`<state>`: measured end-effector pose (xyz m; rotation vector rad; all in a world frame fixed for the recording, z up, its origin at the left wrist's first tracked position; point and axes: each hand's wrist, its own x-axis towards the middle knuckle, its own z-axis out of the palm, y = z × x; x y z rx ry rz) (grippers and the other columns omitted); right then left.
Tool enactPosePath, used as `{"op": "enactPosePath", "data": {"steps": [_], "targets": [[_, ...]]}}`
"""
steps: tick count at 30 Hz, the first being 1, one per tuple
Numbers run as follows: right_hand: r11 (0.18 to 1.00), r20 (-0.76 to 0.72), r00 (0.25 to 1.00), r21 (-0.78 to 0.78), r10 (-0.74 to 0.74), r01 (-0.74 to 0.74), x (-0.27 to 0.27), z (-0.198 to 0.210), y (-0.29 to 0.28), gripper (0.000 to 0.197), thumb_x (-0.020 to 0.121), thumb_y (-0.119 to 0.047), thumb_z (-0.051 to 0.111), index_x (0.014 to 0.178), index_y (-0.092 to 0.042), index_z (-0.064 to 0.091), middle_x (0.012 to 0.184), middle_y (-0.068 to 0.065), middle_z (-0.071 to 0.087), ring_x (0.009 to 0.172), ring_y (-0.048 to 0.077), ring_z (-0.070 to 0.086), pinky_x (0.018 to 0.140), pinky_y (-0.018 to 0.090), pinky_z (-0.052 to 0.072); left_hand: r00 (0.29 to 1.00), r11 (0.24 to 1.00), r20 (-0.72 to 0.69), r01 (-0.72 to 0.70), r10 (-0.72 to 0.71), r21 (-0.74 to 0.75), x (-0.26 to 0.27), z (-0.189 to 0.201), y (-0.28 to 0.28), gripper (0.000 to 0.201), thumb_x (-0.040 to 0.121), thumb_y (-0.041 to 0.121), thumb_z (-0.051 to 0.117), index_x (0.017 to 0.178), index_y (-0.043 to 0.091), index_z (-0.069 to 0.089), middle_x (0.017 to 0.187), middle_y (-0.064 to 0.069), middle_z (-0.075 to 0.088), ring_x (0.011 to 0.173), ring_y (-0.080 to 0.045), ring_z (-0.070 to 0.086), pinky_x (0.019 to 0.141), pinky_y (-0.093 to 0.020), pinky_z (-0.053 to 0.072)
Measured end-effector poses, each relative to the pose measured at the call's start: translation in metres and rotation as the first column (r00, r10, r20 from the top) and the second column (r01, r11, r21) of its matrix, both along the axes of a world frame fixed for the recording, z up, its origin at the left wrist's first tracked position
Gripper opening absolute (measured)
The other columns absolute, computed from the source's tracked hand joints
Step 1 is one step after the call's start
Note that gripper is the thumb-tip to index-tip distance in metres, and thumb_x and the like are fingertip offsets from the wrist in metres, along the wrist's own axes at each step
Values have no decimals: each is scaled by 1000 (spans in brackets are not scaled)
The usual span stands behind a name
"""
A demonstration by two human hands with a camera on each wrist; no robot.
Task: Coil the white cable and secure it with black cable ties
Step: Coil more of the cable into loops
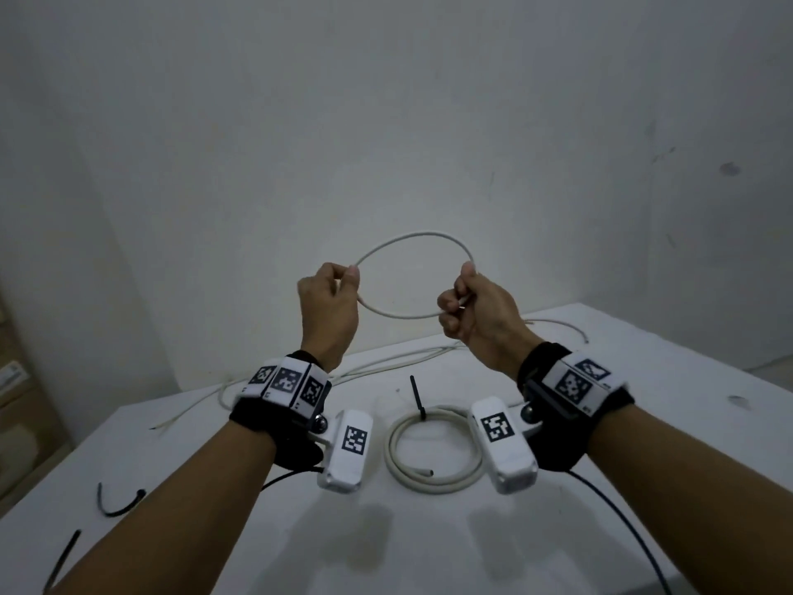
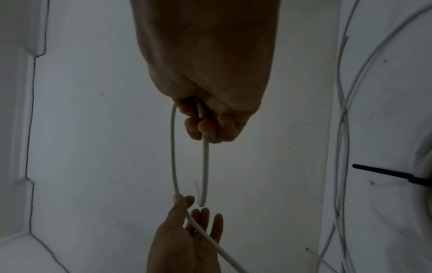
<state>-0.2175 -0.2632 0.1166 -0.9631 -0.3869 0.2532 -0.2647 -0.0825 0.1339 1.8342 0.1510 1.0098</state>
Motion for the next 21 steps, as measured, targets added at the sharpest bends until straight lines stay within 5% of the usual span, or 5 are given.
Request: {"op": "enactPosePath", "data": {"steps": [5, 12, 16, 18, 21], "targets": [[996, 21, 995, -19, 93, -92, -13, -15, 14, 42, 101, -41, 34, 68, -16, 39, 57, 4, 48, 42, 15, 40, 47, 24, 28, 979, 909, 135, 195, -154, -370, -6, 3, -10, 11, 98, 15, 52, 87, 16, 53, 96, -13, 65, 69, -27, 70, 67, -35, 56], [921, 67, 977, -353, 202, -166, -23, -36, 21, 27, 101, -32, 39, 100, -7, 51, 95, 10, 61, 73, 20, 64, 49, 23, 47, 980, 951, 82, 194, -179, -240, -14, 6, -17, 6, 99, 17, 50, 97, 11, 49, 70, -3, 66, 38, -10, 44, 40, -22, 35], [866, 177, 979, -469, -102, 175, -3, -24, 6, 49, 93, -40, 54, 130, -11, 40, 113, 8, 53, 94, 22, 56, 70, 32, 48, 979, 958, 20, 202, -202, -206, -18, 13, -10, 11, 96, 14, 55, 86, 12, 56, 63, -1, 62, 41, -10, 36, 40, -20, 30], [770, 483, 830, -403, -280, 494, 3, -11, -2, 52, 92, -36, 57, 137, -18, 39, 119, 6, 53, 100, 19, 54, 79, 29, 44, 967, 950, -22, 245, -254, -196, -21, 17, -10, 12, 96, 14, 56, 84, 11, 57, 62, -1, 64, 42, -10, 35, 39, -19, 29], [609, 854, 493, -304, -168, 733, 3, 12, -7, 41, 93, -31, 57, 131, -20, 50, 119, 1, 60, 105, 16, 56, 88, 29, 44, 942, 936, -86, 305, -323, -176, -24, 19, -14, 10, 94, 13, 57, 85, 9, 57, 63, -3, 65, 44, -10, 36, 40, -19, 29]]}}
